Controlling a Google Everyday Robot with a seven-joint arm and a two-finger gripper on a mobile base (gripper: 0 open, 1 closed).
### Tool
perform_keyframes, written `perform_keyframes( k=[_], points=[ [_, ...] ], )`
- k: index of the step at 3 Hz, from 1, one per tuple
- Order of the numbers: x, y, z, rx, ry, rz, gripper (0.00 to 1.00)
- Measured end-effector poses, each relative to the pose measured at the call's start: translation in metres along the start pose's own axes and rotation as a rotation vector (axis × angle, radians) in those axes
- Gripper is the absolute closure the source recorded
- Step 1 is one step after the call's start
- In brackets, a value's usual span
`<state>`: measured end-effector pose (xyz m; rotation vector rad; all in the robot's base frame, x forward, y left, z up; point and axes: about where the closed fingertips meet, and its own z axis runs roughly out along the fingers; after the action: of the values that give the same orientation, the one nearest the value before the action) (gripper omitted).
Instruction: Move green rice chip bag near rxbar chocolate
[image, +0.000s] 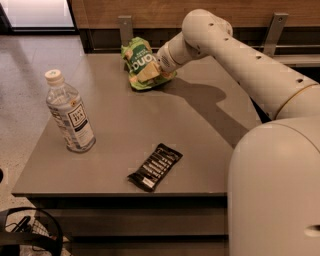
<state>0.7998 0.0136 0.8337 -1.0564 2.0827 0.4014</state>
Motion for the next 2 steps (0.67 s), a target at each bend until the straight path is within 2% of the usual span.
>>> perform_keyframes(
  k=[2],
  points=[
    [-0.0003,0.0,-0.0004,0.0,0.0,0.0,1.0]
  ],
)
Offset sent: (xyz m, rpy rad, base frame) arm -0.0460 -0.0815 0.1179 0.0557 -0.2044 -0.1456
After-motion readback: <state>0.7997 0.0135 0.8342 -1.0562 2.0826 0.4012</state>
